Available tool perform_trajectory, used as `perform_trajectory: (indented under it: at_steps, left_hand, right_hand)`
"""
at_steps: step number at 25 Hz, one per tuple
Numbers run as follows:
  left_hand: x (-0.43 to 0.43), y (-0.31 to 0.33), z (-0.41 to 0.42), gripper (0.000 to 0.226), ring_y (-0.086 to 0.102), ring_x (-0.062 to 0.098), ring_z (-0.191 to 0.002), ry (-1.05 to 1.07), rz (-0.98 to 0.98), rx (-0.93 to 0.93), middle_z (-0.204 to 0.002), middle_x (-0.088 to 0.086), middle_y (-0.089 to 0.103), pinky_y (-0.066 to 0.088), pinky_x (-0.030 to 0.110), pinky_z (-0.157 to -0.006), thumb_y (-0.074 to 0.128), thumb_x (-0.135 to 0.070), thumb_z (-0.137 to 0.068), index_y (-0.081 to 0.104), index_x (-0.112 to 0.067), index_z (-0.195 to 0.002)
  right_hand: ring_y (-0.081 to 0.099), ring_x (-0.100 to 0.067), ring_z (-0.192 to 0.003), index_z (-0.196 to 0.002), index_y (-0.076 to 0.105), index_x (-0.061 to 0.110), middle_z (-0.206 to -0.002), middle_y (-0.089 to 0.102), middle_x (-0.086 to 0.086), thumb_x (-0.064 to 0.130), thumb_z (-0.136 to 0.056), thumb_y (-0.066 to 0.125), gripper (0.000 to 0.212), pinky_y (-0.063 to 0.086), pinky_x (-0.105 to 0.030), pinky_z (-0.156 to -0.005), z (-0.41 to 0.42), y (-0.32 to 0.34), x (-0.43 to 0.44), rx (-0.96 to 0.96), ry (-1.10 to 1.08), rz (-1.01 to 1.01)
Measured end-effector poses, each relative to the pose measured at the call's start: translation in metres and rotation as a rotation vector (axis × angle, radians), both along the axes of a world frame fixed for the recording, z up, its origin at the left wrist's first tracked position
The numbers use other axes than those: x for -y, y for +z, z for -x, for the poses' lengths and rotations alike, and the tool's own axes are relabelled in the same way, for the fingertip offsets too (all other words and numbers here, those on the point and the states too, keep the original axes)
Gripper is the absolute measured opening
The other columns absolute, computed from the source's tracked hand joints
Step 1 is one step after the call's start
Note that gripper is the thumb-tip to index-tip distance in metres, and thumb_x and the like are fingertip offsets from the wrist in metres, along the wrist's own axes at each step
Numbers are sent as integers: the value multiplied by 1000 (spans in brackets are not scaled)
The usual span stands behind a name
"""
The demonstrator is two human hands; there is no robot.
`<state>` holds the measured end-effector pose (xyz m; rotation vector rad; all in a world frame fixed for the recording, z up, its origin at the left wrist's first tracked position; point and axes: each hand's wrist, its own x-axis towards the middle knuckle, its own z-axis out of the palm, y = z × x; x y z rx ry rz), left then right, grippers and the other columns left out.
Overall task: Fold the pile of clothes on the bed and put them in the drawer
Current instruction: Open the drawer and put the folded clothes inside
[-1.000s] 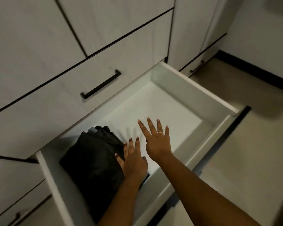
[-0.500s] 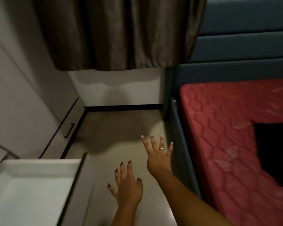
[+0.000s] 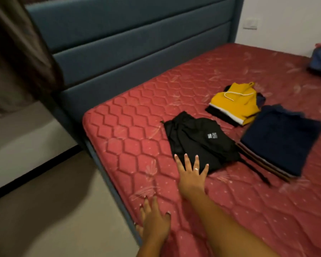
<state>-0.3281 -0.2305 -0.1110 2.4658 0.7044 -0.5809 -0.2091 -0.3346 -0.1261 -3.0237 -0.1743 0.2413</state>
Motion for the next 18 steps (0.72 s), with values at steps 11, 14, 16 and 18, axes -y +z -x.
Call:
perform_trajectory:
  at_steps: [11,14,16,18]
  left_hand:
    - [21,-89,-96,73,28,28,-141,90,317,45,-157,10,20,25,33,-113,62,-18,-89,23,-26,-150]
    - [26,-101,-123,71,43,16,-125,207,509,30,-143,3,41,34,23,-99,62,-19,-82,31,-17,-146]
    - [35,-107,-138,70,45,14,-118,293,622,25,-140,4,46,35,24,-96,60,-19,-80,32,-15,-144]
    - [44,-113,-147,57,51,25,-118,376,691,27,-136,10,51,41,37,-99,55,-6,-91,34,-20,-142]
  right_hand:
    - [-3,-39,-146,-147,-19,42,-161,-10,-2,28,-91,60,98,2,-68,-110,-107,-95,70,-271,-51,207]
    - [4,-39,-146,-147,-16,47,-162,-7,-1,19,-93,56,94,9,-67,-109,-123,-101,71,-307,-45,190]
    - [13,-38,-144,-148,-7,48,-162,2,-1,17,-96,48,82,16,-64,-109,-131,-103,72,-299,-44,164]
    - [27,-38,-138,-148,12,47,-158,21,-4,19,-99,40,63,23,-59,-108,-141,-99,70,-281,-59,122]
